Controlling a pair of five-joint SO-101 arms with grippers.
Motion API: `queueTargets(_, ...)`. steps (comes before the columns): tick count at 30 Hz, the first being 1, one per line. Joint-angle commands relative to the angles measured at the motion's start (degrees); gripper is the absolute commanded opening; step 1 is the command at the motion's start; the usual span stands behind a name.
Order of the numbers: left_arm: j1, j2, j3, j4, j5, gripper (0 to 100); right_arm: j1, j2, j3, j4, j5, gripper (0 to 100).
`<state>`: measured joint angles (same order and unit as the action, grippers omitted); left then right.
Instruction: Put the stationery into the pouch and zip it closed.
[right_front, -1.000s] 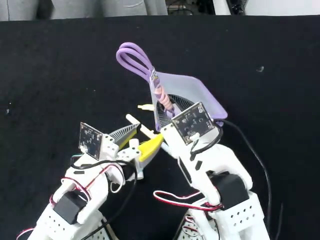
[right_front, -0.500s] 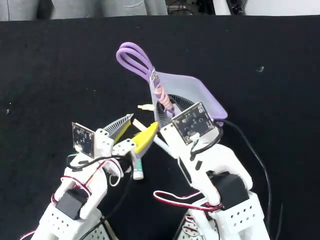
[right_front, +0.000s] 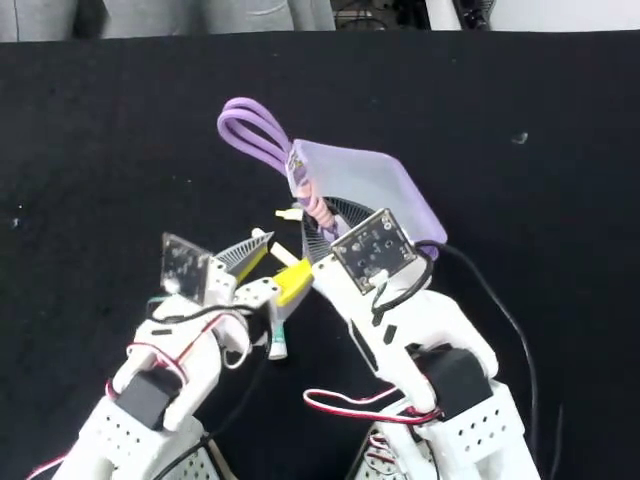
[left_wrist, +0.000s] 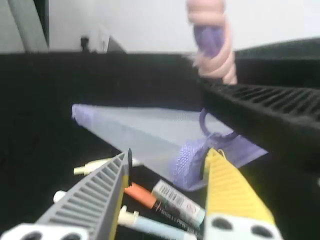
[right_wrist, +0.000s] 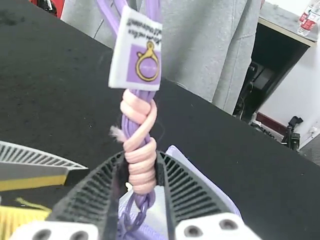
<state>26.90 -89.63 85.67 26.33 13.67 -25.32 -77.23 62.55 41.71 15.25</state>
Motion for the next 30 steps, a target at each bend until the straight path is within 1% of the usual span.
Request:
queueTargets(1,0.4,10.8,-8.5,-1.9,-0.6,24,-0.8,0.7,-0.7,-1.5,-0.4,1.1)
queueTargets(4,0.2,18.0,-12.9,-2.1,-0.6,24,-0.6,0.7,-0.7,-1.5,-0.4,1.1)
queueTargets(6,-0.7,20.0,-14.6,-2.1,-0.6,24,-0.6,0.7,-0.7,-1.5,-0.4,1.1)
queueTargets(13,-1.1,21.1,-14.5,-1.8,-0.9,24,-0.5,0.7,-0.7,-1.5,-0.1,1.1)
queueTargets(20,-5.6,21.1,-14.1,-2.1,-0.7,24,-0.5,0.7,-0.7,-1.3,-0.1,1.1)
queueTargets(28,-2.4,21.2,-14.0,-2.2,-1.1,24,-0.5,0.7,-0.7,-1.3,-0.1,1.1)
queueTargets(30,-2.0,21.2,-13.9,-3.0,-1.1,19,-0.5,0.7,-0.7,-1.3,-0.1,1.1)
